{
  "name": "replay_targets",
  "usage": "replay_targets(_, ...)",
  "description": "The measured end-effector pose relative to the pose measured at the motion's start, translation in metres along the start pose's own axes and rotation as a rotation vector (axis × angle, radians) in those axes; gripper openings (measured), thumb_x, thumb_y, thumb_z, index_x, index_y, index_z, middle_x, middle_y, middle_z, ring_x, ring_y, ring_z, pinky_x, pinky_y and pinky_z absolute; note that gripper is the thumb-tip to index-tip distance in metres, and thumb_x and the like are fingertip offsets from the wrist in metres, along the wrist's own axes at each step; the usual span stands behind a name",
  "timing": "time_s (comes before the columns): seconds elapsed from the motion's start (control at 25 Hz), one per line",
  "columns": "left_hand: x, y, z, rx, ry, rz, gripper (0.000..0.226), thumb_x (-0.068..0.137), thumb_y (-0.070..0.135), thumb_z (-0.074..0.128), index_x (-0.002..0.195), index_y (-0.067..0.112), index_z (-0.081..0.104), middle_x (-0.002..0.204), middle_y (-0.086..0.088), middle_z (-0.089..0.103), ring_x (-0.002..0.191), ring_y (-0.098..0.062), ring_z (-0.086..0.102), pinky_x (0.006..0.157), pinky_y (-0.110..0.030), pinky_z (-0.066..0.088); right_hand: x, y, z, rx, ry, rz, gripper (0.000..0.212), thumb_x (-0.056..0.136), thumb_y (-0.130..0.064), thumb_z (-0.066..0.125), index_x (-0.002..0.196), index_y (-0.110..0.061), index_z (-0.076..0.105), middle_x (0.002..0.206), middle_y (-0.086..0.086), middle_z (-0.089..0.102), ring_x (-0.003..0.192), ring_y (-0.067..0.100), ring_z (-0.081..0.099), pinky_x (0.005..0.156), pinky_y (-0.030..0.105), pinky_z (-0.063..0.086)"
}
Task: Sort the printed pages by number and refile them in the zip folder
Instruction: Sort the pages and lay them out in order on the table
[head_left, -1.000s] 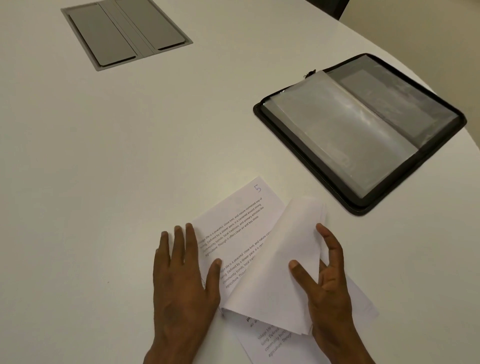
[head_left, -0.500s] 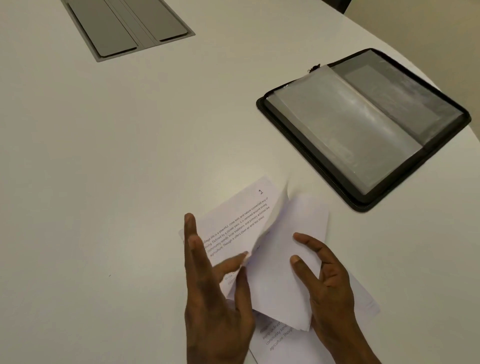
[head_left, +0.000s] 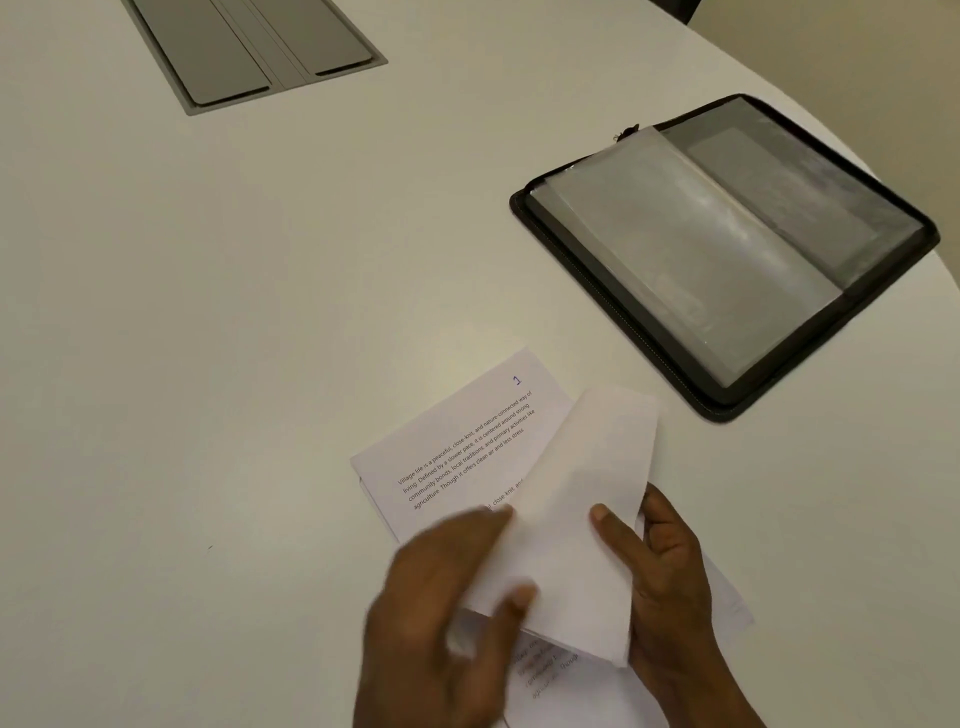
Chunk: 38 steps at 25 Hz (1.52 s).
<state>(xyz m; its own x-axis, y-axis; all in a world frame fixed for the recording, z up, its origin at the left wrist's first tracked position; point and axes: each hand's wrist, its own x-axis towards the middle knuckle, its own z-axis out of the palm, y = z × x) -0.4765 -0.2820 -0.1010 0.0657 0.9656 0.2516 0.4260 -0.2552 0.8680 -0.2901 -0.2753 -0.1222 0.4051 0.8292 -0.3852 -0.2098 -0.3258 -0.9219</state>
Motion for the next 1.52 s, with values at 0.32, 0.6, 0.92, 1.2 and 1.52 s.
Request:
replay_targets(0.32,0.06,-0.046,-0.02,0.479,0.003,-0.543,0.077,0.085,0.042,0.071,0.151,0.023,0.037,0.128,-0.001,0.052,0.121,-0.023,0.038,0.101,-0.041,0.036,0.0,0.002,-0.004,-0.052,-0.003,0.007,0.047,0.072,-0.028,0.084,0.116,-0.024,0.067,0.109,-0.003,0.076,0.1,0.029,0.07,0.093,0.053,0.055)
replay_targets(0.6,0.077,-0.036,-0.03,0.097,0.198,-0.623,0.045,0.083,0.013,0.077,0.124,0.029,0.065,0.081,0.009,0.064,0.074,-0.005,0.06,0.067,-0.006,0.044,-0.003,-0.007,0.005,-0.028,-0.014,-0.001,0.06,0.059,-0.056,0.086,0.108,-0.025,0.073,0.108,0.0,0.076,0.097,0.028,0.072,0.077,0.034,0.06)
replay_targets(0.92,0.069,-0.028,-0.035,-0.021,0.359,-0.45,0.017,0.079,0.016,0.082,0.091,0.026,0.076,0.077,0.016,0.072,0.078,-0.006,0.069,0.07,-0.007,0.047,-0.016,-0.05,0.011,-0.233,0.119,-0.171,0.064,0.07,-0.051,0.085,0.123,-0.057,0.049,0.125,-0.019,0.063,0.101,0.024,0.066,0.088,0.048,0.057)
replay_targets(1.2,0.084,-0.009,-0.067,-0.334,0.592,-0.312,0.012,0.085,0.009,0.076,0.09,0.019,0.073,0.087,0.006,0.073,0.074,-0.012,0.069,0.07,-0.02,0.051,-0.023,-0.063,0.029,-0.653,0.098,-0.42,0.049,0.08,-0.02,0.078,0.118,-0.039,0.055,0.105,-0.042,0.052,0.092,-0.012,0.056,0.078,0.005,0.037)
replay_targets(1.52,0.105,-0.076,-0.133,-0.438,0.783,-0.219,0.029,0.085,0.046,0.074,0.102,0.025,0.064,0.1,0.007,0.065,0.101,-0.014,0.061,0.091,-0.031,0.051,-0.002,-0.069,0.065,-0.689,-0.071,-0.31,0.02,0.079,-0.039,0.077,0.097,-0.032,0.072,0.094,-0.034,0.062,0.091,-0.027,0.053,0.068,-0.008,0.036)
